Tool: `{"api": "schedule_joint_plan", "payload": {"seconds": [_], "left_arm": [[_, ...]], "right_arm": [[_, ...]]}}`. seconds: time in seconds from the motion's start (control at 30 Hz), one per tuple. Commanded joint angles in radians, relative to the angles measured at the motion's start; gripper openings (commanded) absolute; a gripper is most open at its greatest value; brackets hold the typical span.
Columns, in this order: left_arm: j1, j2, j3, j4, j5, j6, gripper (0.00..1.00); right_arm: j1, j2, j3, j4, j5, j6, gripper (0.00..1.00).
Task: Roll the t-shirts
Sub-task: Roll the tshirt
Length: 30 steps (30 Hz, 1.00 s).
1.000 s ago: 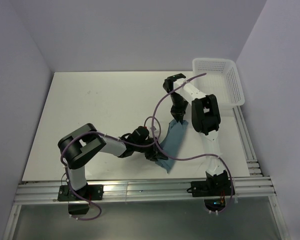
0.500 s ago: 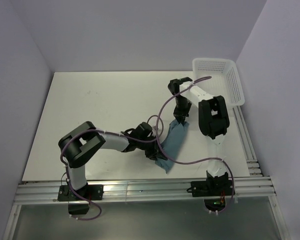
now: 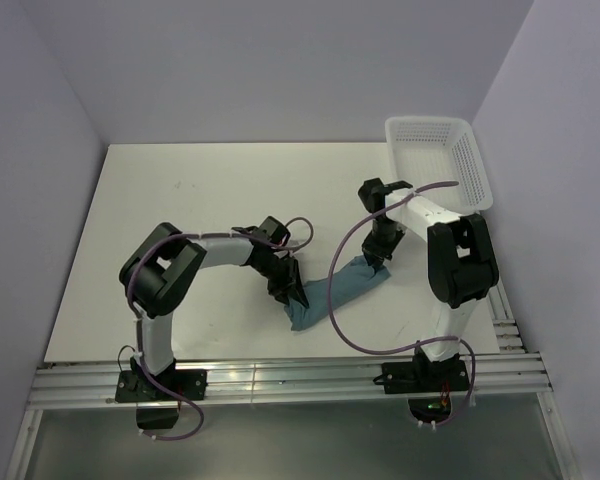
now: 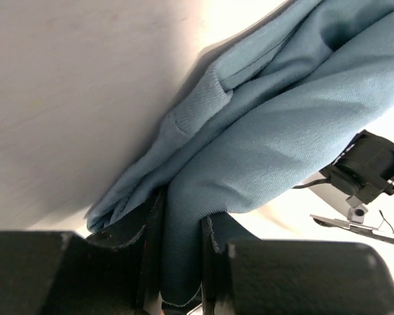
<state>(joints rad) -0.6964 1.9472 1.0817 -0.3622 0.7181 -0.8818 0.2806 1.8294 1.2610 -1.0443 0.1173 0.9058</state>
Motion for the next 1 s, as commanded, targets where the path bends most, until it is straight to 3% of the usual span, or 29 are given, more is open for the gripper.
{"api": "schedule_joint_plan", "payload": {"seconds": [0.0, 0.1, 0.13, 0.2, 0.3, 0.6, 0.77, 0.97], "left_arm": [[0.032, 0.018, -0.011, -0.187, -0.226, 0.096, 0.07], [0.032, -0.066, -0.04, -0.181, -0.241, 0.067, 0.21], [0.032, -0.091, -0.06, -0.184, -0.256, 0.049, 0.38], [0.032, -0.157, -0.092, -0.178, -0.285, 0.035, 0.59], [0.032, -0.229, -0.127, -0.161, -0.315, 0.0, 0.7], [0.032, -0.415, -0.258, -0.098, -0.37, -0.161, 0.77], [0.023, -0.565, -0.393, 0.05, -0.381, -0.302, 0.81], [-0.046, -0.582, -0.5, 0.236, -0.414, -0.442, 0.83]], "right_arm": [[0.002, -0.002, -0.023, 0.053, -0.045, -0.01, 0.0], [0.002, 0.005, 0.011, 0.052, -0.041, -0.038, 0.0], [0.002, 0.007, 0.023, 0.049, -0.031, -0.044, 0.0], [0.002, 0.008, 0.029, 0.044, -0.027, -0.048, 0.01], [0.002, 0.007, 0.028, 0.044, -0.027, -0.047, 0.01], [0.002, -0.009, -0.009, 0.062, -0.031, 0.022, 0.01], [0.002, 0.002, 0.003, 0.058, -0.028, 0.039, 0.0], [0.002, 0.016, 0.018, 0.064, -0.033, 0.033, 0.0]]}}
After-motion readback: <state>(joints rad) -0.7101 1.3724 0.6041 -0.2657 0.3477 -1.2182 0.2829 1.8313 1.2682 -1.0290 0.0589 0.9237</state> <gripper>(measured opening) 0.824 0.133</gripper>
